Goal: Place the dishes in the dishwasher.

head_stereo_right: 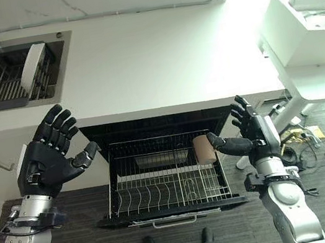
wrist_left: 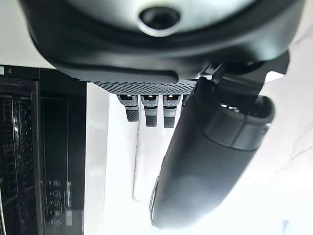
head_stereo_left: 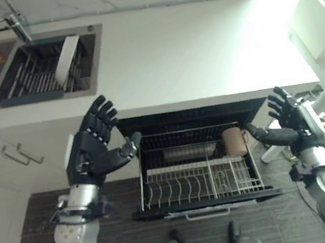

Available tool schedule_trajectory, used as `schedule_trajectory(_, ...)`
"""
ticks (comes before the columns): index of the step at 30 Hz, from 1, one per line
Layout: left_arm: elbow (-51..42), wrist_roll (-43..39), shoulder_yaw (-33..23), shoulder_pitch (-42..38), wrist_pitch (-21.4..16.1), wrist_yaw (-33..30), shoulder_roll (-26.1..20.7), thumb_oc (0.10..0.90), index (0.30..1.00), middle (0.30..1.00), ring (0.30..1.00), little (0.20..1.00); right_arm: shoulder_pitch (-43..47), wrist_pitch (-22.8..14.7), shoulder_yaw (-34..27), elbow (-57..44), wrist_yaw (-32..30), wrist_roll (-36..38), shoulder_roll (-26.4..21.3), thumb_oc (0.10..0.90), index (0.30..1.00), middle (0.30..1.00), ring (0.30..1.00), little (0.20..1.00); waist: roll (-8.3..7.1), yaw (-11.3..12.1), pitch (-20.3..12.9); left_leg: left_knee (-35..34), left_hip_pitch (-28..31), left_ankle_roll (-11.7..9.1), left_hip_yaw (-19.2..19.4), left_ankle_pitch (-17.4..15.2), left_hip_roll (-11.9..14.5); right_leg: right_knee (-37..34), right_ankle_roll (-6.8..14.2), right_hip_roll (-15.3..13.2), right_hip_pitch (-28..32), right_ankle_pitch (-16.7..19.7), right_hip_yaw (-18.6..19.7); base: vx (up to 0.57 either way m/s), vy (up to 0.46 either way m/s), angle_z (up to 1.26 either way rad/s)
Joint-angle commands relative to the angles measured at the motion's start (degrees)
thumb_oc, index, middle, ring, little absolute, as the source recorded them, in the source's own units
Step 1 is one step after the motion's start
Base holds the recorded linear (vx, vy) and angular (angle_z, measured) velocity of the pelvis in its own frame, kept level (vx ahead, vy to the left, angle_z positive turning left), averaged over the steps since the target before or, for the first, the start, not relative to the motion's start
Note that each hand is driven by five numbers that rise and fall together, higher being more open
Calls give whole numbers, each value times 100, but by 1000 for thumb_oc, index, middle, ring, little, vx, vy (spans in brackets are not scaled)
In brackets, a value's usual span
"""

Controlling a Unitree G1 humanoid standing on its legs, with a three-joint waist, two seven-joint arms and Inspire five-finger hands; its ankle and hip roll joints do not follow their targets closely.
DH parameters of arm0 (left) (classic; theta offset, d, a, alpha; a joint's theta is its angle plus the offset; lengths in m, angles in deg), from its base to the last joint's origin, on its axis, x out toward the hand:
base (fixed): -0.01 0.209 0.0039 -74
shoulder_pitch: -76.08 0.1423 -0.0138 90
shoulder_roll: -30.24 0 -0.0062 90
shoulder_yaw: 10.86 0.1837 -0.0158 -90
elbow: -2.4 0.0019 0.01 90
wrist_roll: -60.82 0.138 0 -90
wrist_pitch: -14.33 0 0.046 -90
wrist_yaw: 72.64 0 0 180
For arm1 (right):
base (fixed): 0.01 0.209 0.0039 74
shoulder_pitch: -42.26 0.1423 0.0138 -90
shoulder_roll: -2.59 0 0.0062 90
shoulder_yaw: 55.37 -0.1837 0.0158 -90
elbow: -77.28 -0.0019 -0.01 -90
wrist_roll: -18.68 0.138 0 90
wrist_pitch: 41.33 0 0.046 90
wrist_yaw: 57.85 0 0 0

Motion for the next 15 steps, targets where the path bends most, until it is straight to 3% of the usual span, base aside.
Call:
schedule_trajectory(1, -632, -343, -183, -395, -696, 100, -203, 800, 900, 900, 900, 900, 519, -1033, -432, -465, -209, 58, -305, 800, 900, 900, 900, 900, 17, 43, -215, -180, 462, -529, -758, -287, -100, 908, 302, 605, 796, -1034, 191, -45, 25, -44)
schedule_trajectory(4, -568, -412, -145, -534, -746, 25, -169, 800, 900, 900, 900, 900, 595, -1175, -492, -429, -235, 119, -344, 800, 900, 900, 900, 900, -28, 80, -260, -180, 440, -520, -625, -315, -295, 908, 101, 771, 779, -1372, 64, -10, -61, 9)
schedule_trajectory(7, -538, -521, -214, -520, -893, 63, -79, 800, 900, 900, 900, 900, 555, -1291, -583, -459, -285, 158, -397, 800, 900, 900, 900, 900, 47, 51, -306, -180, 487, -556, -599, -252, -338, 908, -189, 928, 779, -1938, 370, 63, -169, -1)
schedule_trajectory(9, -606, -391, -84, -561, -965, 88, 17, 800, 900, 900, 900, 900, 643, -1338, -565, -450, -442, 56, -433, 800, 900, 900, 900, 900, 21, 12, -287, -180, 705, -590, -197, -161, -412, 908, -351, 785, 822, -2017, 362, 54, -177, 20)
schedule_trajectory(10, -659, -353, -45, -564, -966, 83, 39, 800, 900, 900, 900, 900, 662, -1345, -565, -456, -492, -9, -448, 800, 900, 900, 900, 900, -1, 33, -254, -180, 737, -678, -141, 72, -435, 908, -369, 727, 862, -2016, 379, 33, -98, 18)
schedule_trajectory(12, -774, -400, -56, -521, -905, 60, 55, 800, 900, 900, 900, 900, 746, -1264, -564, -496, -598, -73, -518, 800, 900, 900, 900, 900, -36, 67, -190, -180, 697, -864, -59, 450, -189, 908, -380, 621, 906, -1992, 382, 0, -3, 16)
schedule_trajectory(15, -813, -558, -53, -468, -923, -94, 74, 800, 900, 900, 900, 900, 1010, -1137, -500, -432, -549, -105, -602, 800, 900, 900, 900, 900, -9, 28, -248, -180, 691, -970, -356, 161, 351, 908, -327, 486, 757, -1919, 497, -3, 200, -16)
